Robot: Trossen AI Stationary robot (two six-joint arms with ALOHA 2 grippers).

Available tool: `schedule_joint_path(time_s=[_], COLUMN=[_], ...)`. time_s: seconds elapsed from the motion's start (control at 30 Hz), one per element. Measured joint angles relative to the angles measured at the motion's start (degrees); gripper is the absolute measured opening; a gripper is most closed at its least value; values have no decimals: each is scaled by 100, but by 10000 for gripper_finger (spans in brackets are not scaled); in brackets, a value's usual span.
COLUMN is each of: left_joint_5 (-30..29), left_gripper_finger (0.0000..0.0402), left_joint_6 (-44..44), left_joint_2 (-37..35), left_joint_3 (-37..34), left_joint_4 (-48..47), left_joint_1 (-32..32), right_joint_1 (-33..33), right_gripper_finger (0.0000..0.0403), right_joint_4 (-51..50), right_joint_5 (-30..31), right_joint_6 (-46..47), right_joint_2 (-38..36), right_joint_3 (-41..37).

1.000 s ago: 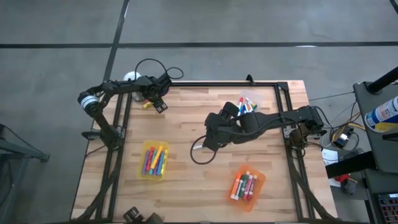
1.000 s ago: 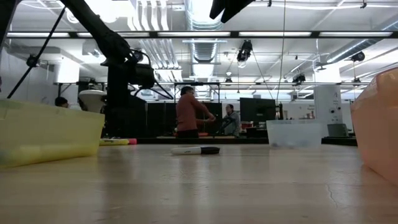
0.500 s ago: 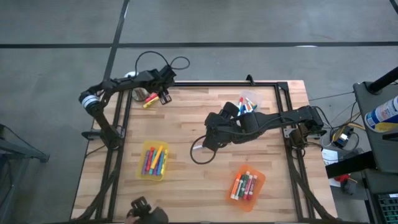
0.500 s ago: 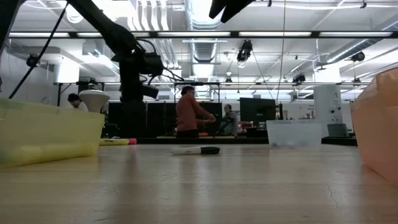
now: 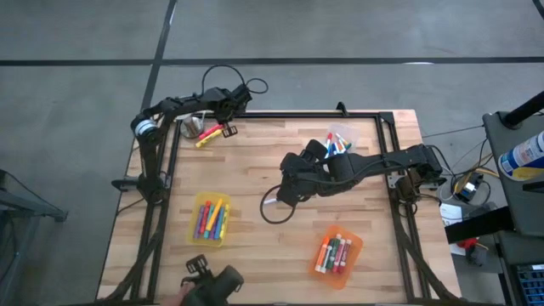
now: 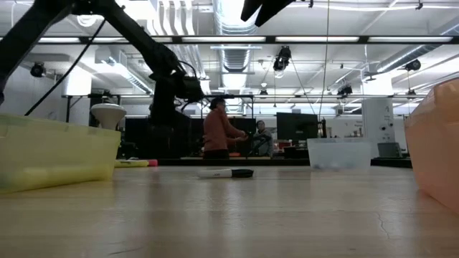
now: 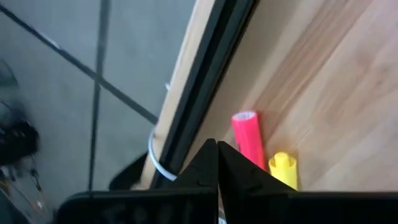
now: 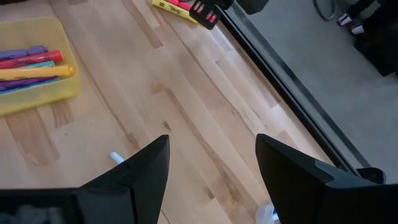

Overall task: Pick & Place Markers
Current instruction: Move the large dark pink highlighter pen to the center of the table

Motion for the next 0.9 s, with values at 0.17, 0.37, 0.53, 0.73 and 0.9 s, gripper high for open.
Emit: schedule_joint_path(time_s=[0.17,0.37,0.53,0.73,0.9], left_joint_5=[-14,-35,-39,-41,-41], left_gripper_finger=[0,0,0,0,0], left_joint_6=[-284,-395,-439,-474,-477], left_joint_2=[355,433,552,652,652], left_joint_3=[267,232,198,87,-138], left_joint_4=[-560,-659,-863,-898,-978], left_joint_1=[188,294,338,345,376], right_joint_1=[0,0,0,0,0], right_gripper_finger=[233,233,233,233,233], right_joint_4=[2,53,191,216,221], right_joint_5=[0,0,2,2,2], right_joint_6=[0,1,0,-2,-2], right_joint_2=[0,0,0,0,0], right_joint_3=[0,0,2,2,1])
